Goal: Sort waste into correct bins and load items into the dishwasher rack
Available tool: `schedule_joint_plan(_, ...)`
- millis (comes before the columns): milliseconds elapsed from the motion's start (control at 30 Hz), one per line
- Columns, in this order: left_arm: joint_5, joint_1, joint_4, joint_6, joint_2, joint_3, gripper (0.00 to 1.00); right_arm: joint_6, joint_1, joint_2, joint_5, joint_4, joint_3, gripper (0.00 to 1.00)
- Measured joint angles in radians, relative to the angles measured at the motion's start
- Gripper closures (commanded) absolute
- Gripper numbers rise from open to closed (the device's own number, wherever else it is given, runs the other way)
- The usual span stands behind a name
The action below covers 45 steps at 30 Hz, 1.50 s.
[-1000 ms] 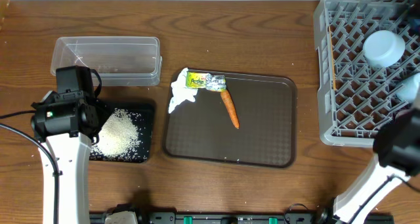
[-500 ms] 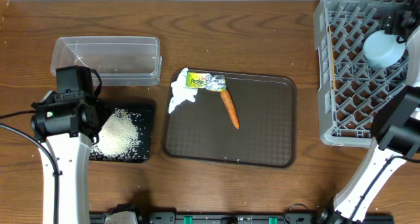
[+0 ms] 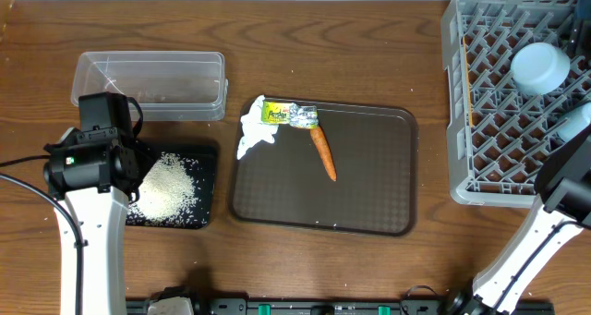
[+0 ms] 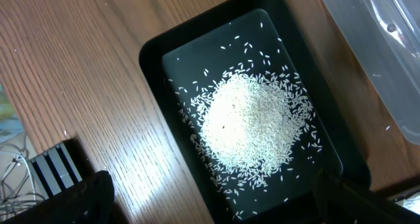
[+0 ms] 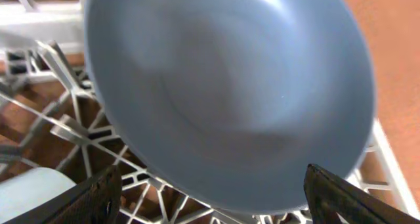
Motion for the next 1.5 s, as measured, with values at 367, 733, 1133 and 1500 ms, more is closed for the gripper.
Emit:
schedule_joint_plan(367, 0.0, 0.0, 0.0, 0.0, 0.0, 0.0, 0.01, -0.018, -0.008, 0.051, -0.026, -0.01, 0.0, 0.47)
schedule_joint_plan(733, 0.0, 0.0, 0.0, 0.0, 0.0, 0.0, 0.01, 0.03, -0.008, 0.051, -0.042, -0.023, 0.001, 0.82)
schedule_joint_plan(1133, 0.0, 0.0, 0.0, 0.0, 0.0, 0.0, 0.01, 0.146, -0.01, 0.043, -0.24, -0.028, 0.02, 0.99)
schedule_joint_plan(1500, 0.0, 0.0, 0.0, 0.0, 0.0, 0.0, 0.01, 0.346, -0.052, -0.034, -0.738, 0.133, 0.024, 0.99)
